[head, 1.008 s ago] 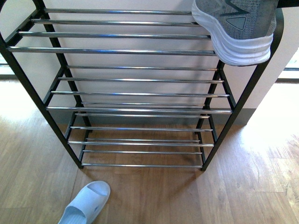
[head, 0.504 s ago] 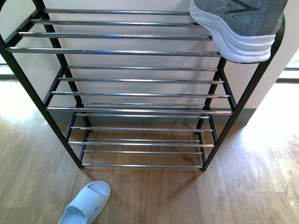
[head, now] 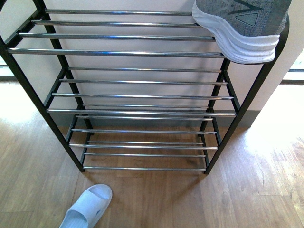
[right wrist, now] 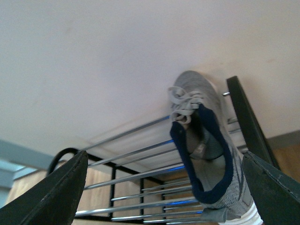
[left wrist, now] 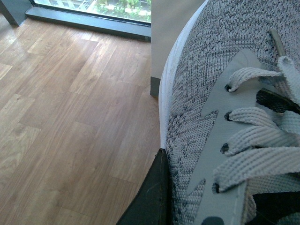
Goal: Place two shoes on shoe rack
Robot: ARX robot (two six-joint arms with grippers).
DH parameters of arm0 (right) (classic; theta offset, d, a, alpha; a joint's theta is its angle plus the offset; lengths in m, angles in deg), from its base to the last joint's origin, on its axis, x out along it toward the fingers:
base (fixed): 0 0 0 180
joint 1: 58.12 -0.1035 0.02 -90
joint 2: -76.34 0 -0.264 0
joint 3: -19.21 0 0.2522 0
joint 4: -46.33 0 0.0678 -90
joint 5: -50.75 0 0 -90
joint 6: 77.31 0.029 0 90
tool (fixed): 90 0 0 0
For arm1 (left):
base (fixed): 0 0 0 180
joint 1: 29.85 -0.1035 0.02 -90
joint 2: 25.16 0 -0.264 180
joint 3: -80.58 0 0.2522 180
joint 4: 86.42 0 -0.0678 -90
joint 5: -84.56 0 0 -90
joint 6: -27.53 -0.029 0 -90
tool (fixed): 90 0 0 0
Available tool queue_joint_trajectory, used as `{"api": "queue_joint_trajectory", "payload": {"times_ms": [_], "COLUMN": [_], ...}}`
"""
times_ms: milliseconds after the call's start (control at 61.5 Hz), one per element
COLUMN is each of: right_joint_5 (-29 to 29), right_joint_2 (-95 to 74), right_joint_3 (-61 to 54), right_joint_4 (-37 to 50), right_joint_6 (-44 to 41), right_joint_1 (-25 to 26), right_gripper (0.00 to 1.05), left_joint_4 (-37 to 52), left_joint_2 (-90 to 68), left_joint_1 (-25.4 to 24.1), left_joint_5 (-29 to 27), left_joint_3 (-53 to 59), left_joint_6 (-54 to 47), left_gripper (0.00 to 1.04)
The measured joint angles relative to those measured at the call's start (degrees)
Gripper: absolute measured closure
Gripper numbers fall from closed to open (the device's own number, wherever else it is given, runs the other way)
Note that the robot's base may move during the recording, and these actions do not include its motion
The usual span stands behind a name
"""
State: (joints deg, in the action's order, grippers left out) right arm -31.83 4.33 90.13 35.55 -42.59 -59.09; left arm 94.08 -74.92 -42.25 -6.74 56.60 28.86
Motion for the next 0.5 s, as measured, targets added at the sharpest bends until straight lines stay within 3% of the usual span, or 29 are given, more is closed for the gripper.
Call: {"api": "queue_joint_trajectory", "payload": {"times_ms": [114,325,504], "right_joint_5": [9.8,22.2,22.8], "right_joint_2": [9.1,20.7,22.6], "right_joint_3": [-10.3,-26.1,-34.0], "right_joint_4": [8.0,18.1,29.4], "right_joint_6": [-6.4,-16.9,-21.1], "right_joint_1": [6.1,17.4,24.1], "right_gripper": [0.09,0.09,0.09], "left_joint_4": [0.0,0.0,0.0], "left_joint_2": [0.0,0.0,0.0], "left_joint_1": [0.0,0.0,0.0], "left_joint_5": [0.0,0.0,0.0], "left_joint_3": [0.0,0.0,0.0], "left_joint_6": [0.0,0.0,0.0], "left_gripper": [1.02,1.02,1.02]}}
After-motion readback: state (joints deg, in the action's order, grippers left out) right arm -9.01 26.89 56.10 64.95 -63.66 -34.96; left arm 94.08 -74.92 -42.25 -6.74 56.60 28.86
